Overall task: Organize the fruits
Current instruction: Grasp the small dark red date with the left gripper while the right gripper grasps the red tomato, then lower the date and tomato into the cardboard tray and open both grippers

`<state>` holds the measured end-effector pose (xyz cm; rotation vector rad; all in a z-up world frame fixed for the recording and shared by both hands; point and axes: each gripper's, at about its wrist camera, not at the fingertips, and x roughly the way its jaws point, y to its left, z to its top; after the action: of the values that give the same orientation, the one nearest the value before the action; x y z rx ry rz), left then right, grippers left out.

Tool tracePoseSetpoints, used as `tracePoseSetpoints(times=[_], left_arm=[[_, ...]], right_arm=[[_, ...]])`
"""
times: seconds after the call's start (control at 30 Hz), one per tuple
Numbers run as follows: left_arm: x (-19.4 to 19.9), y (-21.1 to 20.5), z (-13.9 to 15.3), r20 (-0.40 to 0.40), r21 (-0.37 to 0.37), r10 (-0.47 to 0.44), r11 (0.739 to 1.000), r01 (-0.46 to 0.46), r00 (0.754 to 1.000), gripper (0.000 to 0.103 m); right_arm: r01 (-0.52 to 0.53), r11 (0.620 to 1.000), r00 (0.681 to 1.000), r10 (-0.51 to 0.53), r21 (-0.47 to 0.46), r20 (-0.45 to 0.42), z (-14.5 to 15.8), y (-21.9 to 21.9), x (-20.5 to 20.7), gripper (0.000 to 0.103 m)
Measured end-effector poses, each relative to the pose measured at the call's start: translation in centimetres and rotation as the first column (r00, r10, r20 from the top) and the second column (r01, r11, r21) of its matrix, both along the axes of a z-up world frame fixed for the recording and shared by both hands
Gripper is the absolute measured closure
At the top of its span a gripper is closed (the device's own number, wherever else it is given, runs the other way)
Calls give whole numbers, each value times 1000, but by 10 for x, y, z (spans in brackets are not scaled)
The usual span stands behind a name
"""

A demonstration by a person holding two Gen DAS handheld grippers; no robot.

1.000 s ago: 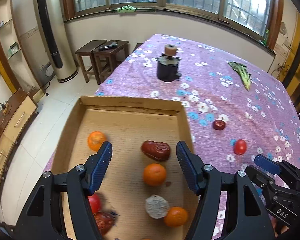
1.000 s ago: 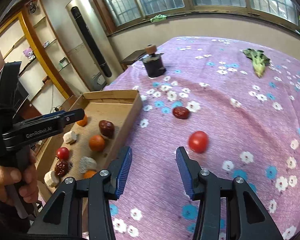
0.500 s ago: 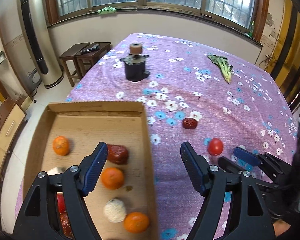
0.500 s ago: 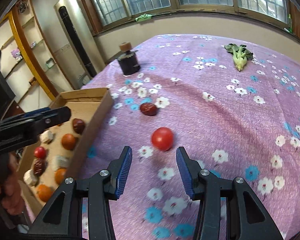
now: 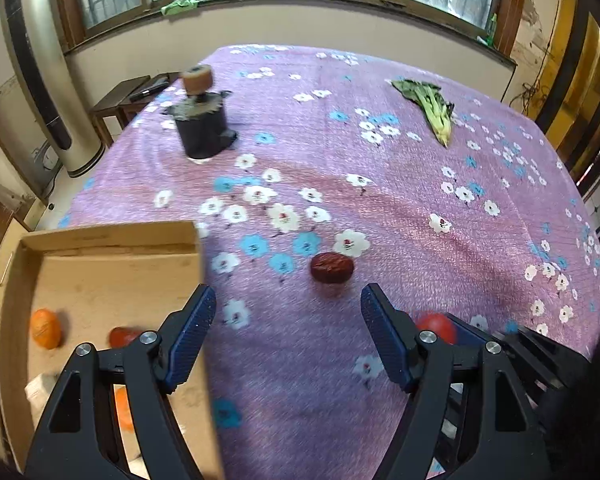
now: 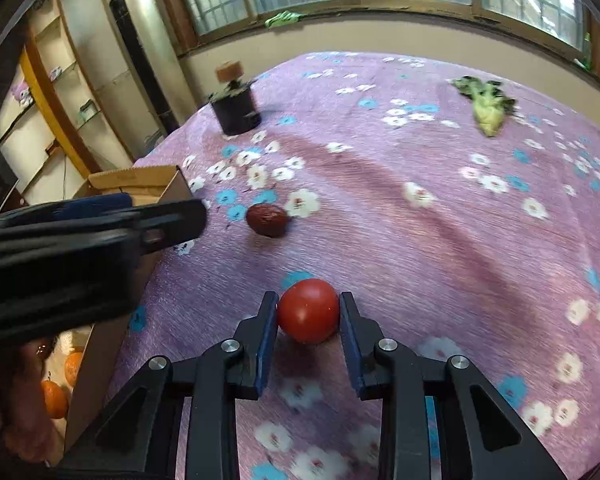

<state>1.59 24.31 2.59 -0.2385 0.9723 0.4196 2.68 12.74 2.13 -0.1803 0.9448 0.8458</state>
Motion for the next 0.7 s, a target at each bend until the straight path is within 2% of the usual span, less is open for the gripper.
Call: tracePoseSetpoints(times=[0.13, 0.3, 0.33, 0.37, 0.4, 0.43, 0.47, 0.6, 0.7], left_arm=[[24, -4, -16, -41, 2, -6, 1000, 6, 999, 28], [52, -14, -38, -102, 30, -29, 999, 32, 994, 28], [52, -15, -37, -77, 36, -28, 999, 31, 997, 30], [52, -16, -38, -76, 32, -31, 999, 33, 997, 35], [51, -16, -37, -60, 7, -44, 999, 44, 997, 52], [50, -16, -36, -48, -17, -58, 998, 57, 997, 60], [49, -17, -35, -50, -11, -62, 998, 62, 997, 73], [34, -27, -25, -24, 4, -87, 996, 87, 996, 73], [12, -32, -14, 24, -8, -92, 996, 92, 995, 73]], right_arm=[[52, 997, 998, -51, 58, -23, 12, -39, -6, 73], [65, 994, 997, -61, 90, -45, 20, -66, -21, 73], [68, 993, 997, -63, 94, -46, 22, -71, -25, 73], [69, 993, 997, -65, 98, -47, 23, -74, -26, 73], [70, 992, 997, -66, 102, -46, 25, -77, -28, 73], [71, 992, 997, -67, 107, -43, 28, -79, -30, 73], [71, 991, 997, -67, 111, -39, 31, -81, -32, 73], [69, 989, 997, -66, 130, -24, 41, -89, -40, 73], [69, 988, 998, -67, 139, -18, 46, -95, -46, 73]])
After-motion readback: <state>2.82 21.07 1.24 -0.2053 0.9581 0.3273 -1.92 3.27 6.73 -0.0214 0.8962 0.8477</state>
